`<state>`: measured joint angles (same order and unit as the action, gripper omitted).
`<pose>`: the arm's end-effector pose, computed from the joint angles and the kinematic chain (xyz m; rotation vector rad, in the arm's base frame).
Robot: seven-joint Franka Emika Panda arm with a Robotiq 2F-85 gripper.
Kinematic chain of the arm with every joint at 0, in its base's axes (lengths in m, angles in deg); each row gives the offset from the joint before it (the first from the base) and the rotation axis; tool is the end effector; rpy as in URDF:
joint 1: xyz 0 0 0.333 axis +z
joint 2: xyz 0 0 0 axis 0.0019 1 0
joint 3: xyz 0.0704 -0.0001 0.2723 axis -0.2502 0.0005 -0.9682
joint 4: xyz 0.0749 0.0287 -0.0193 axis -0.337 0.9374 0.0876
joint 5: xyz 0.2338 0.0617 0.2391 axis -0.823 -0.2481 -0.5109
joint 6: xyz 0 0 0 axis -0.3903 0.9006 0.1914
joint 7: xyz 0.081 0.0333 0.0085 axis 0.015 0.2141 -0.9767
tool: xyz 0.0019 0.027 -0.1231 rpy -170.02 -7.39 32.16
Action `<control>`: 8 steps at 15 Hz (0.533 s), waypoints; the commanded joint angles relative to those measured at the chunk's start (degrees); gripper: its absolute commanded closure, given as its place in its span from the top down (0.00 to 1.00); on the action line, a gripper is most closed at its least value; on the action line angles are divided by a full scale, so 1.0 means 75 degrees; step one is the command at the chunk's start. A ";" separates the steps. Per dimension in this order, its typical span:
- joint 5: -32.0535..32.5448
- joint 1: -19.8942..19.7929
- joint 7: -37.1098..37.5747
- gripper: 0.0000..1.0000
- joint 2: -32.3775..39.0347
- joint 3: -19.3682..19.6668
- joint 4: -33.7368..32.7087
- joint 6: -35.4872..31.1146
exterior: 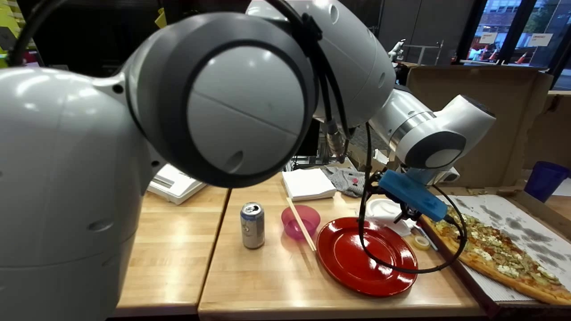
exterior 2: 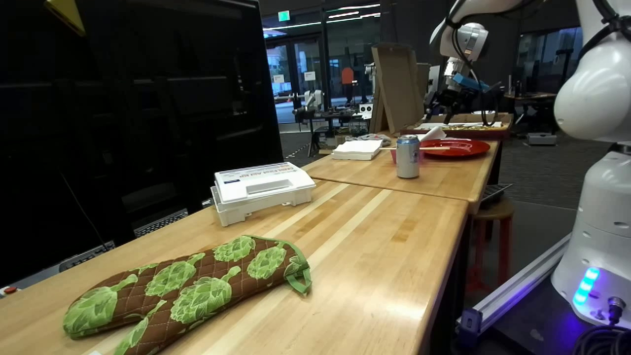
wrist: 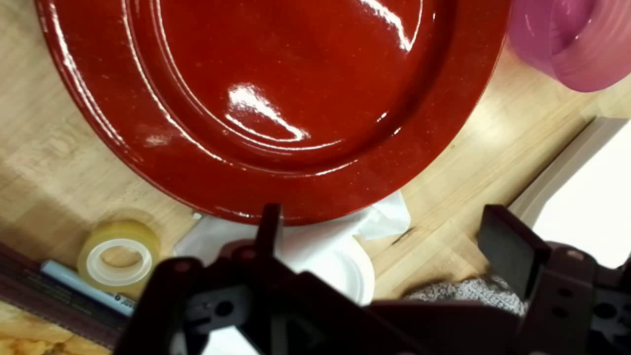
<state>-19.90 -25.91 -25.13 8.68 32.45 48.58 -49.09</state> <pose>0.5028 -0.3308 0.3589 -2.8051 0.3354 -0.2303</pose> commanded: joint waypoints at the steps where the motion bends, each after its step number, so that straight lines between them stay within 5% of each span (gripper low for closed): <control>1: -0.0233 -0.0356 0.0081 1.00 0.0476 -0.0215 -0.0851 0.0584; 8: -0.0376 -0.0744 0.0077 1.00 0.1009 -0.0452 -0.1779 0.1145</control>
<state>-21.20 -29.31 -25.10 14.25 30.61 39.44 -44.15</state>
